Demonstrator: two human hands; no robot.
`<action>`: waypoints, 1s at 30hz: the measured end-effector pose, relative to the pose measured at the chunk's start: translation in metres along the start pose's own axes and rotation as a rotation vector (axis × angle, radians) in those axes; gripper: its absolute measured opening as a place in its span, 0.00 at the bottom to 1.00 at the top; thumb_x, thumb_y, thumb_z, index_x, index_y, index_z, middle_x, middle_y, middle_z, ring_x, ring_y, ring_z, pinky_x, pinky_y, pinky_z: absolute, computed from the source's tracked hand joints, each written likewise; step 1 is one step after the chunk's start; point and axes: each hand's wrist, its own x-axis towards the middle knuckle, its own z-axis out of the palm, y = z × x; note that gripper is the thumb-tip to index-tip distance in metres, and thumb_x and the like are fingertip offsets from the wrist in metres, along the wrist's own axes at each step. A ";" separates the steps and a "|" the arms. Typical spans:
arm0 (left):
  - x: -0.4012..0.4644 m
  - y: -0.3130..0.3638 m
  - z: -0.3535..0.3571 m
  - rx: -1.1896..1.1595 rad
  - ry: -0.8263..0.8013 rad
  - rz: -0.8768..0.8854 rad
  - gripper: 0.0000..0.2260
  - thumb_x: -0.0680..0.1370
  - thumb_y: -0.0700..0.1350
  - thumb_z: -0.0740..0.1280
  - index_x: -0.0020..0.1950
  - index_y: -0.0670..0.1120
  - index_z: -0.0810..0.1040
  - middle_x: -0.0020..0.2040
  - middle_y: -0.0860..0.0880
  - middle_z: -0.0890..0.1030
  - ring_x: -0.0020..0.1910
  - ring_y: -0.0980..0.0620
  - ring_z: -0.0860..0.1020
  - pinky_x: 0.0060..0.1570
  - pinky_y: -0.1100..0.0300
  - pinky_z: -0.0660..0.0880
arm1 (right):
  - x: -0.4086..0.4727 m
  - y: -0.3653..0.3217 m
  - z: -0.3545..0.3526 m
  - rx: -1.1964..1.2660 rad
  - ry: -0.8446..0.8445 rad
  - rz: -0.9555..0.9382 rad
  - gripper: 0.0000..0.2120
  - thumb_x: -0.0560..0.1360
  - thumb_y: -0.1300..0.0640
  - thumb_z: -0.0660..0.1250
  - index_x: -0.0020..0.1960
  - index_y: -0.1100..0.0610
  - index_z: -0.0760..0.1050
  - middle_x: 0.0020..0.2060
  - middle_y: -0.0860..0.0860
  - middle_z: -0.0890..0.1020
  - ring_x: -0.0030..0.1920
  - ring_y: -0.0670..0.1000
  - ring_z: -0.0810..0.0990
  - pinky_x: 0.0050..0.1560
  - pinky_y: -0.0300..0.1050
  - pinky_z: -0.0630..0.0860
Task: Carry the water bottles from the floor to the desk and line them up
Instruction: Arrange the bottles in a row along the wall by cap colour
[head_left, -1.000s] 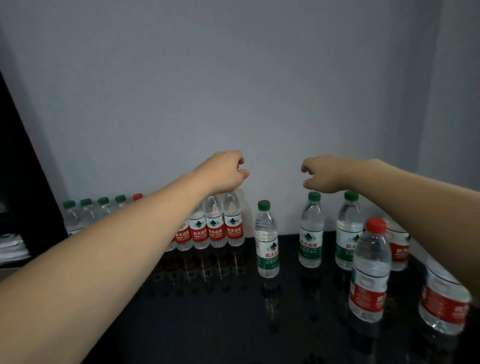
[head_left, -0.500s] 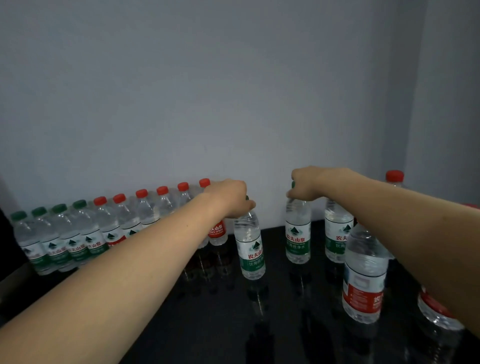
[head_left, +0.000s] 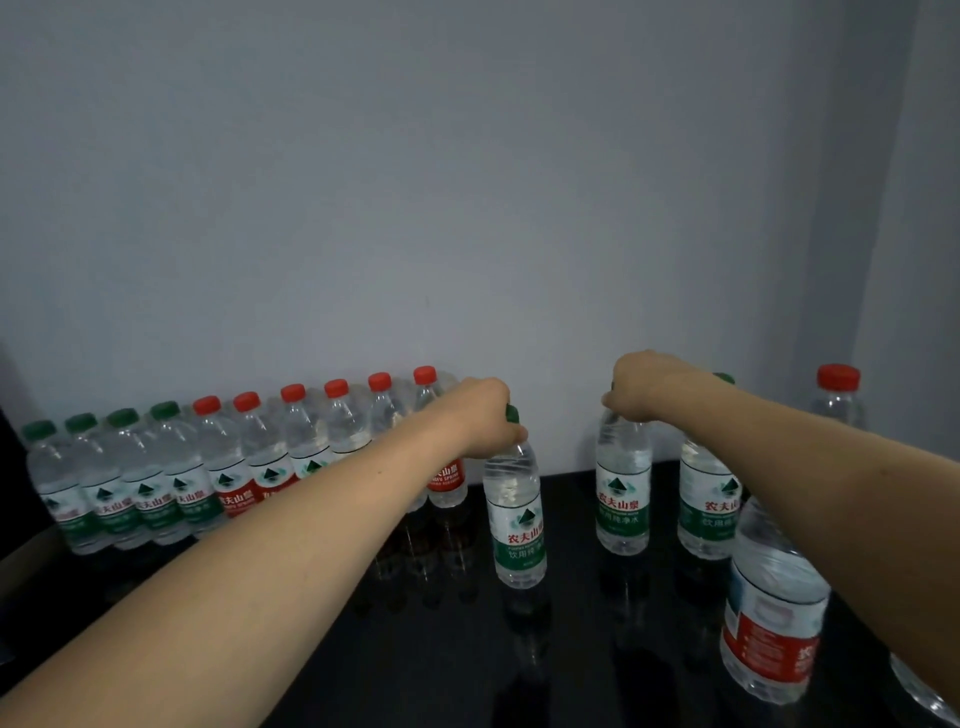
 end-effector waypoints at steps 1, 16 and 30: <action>0.000 -0.002 -0.001 -0.006 0.003 0.005 0.12 0.77 0.54 0.68 0.50 0.45 0.75 0.44 0.48 0.78 0.40 0.51 0.77 0.36 0.57 0.74 | 0.001 -0.002 -0.002 0.020 0.009 -0.014 0.09 0.79 0.53 0.62 0.49 0.59 0.75 0.50 0.55 0.80 0.45 0.54 0.77 0.42 0.44 0.72; 0.050 -0.049 -0.033 0.067 0.168 0.074 0.13 0.79 0.52 0.66 0.59 0.45 0.75 0.53 0.45 0.79 0.49 0.45 0.77 0.50 0.51 0.76 | 0.050 -0.062 -0.015 0.075 0.152 -0.236 0.12 0.79 0.47 0.62 0.49 0.57 0.72 0.48 0.54 0.77 0.47 0.55 0.75 0.44 0.44 0.70; 0.111 -0.092 0.022 0.331 0.325 0.103 0.15 0.80 0.58 0.60 0.59 0.50 0.73 0.46 0.49 0.81 0.46 0.46 0.77 0.48 0.51 0.57 | 0.112 -0.084 0.017 0.099 0.197 -0.250 0.14 0.78 0.45 0.63 0.47 0.57 0.68 0.41 0.53 0.72 0.44 0.56 0.74 0.41 0.45 0.69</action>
